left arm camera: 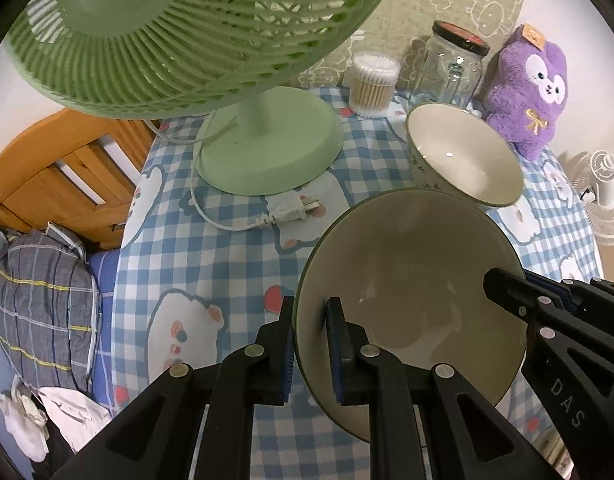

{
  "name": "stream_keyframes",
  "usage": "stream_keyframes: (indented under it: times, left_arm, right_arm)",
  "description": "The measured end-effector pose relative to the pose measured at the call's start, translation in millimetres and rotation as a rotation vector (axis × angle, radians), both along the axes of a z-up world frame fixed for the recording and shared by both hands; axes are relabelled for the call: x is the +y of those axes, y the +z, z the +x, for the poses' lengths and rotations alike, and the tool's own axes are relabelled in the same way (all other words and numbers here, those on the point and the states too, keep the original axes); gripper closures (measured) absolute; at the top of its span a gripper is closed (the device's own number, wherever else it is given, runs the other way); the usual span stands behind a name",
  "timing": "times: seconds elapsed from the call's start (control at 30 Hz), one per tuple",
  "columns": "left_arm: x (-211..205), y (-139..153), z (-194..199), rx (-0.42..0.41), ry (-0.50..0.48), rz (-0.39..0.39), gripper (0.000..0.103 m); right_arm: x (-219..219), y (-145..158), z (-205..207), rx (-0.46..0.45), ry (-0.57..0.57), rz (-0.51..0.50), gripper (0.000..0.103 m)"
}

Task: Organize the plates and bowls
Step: 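Carry the cream bowl with both grippers toward the first placed bowl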

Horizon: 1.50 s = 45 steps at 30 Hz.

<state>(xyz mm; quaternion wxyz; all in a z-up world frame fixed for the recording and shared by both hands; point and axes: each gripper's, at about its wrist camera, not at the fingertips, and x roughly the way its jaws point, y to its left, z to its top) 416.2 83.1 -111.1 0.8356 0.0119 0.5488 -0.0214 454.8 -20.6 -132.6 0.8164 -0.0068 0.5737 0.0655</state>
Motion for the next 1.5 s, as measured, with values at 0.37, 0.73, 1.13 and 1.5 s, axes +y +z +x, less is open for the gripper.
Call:
stream_keyframes:
  times: [0.37, 0.73, 1.13, 1.5]
  left_arm:
    - [-6, 47, -38, -0.049, 0.007, -0.024, 0.092]
    - [-11, 84, -84, -0.086, -0.004, -0.016, 0.092]
    - [-20, 109, -132, -0.109, -0.05, -0.028, 0.092]
    - [-43, 109, -166, -0.08, -0.127, -0.064, 0.092]
  right_arm:
    - [-10, 47, -41, -0.037, -0.014, 0.004, 0.092]
    - [-17, 91, -92, -0.068, -0.019, 0.007, 0.092]
    - [-26, 120, -151, -0.081, -0.073, 0.004, 0.092]
    - [-51, 122, -198, -0.066, -0.177, 0.006, 0.092]
